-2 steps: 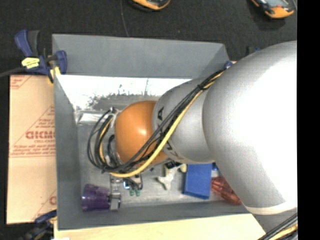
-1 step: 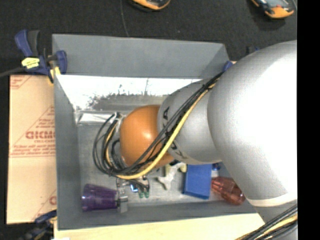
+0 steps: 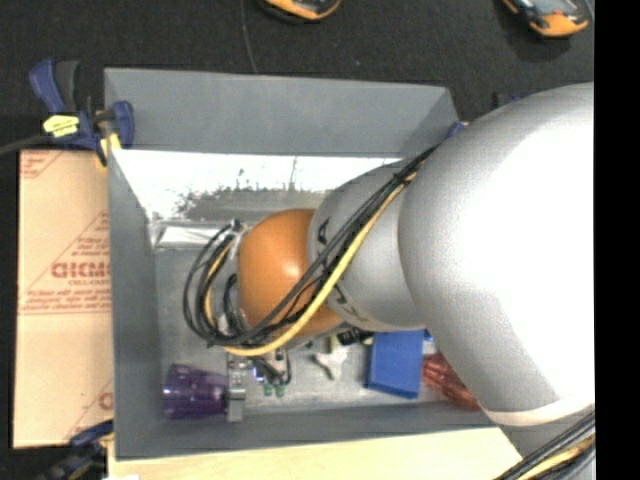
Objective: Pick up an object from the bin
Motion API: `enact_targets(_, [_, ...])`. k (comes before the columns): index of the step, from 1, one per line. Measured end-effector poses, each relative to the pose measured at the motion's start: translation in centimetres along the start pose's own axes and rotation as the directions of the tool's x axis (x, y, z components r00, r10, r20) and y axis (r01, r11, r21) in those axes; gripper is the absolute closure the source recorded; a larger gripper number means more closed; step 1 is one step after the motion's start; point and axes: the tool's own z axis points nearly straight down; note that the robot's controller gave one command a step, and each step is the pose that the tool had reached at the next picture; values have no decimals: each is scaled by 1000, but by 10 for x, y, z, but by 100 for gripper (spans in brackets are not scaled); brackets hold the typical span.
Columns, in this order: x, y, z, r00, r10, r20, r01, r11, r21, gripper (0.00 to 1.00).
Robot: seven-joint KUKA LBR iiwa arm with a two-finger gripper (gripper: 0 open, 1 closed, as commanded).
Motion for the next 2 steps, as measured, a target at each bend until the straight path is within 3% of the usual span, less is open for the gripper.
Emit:
enact_targets(1, [2,0,9,991,-135,-2,135,991,-2,0])
enact_targets(2, [10,4,-21,988,-152,-1,152,988,-1,0])
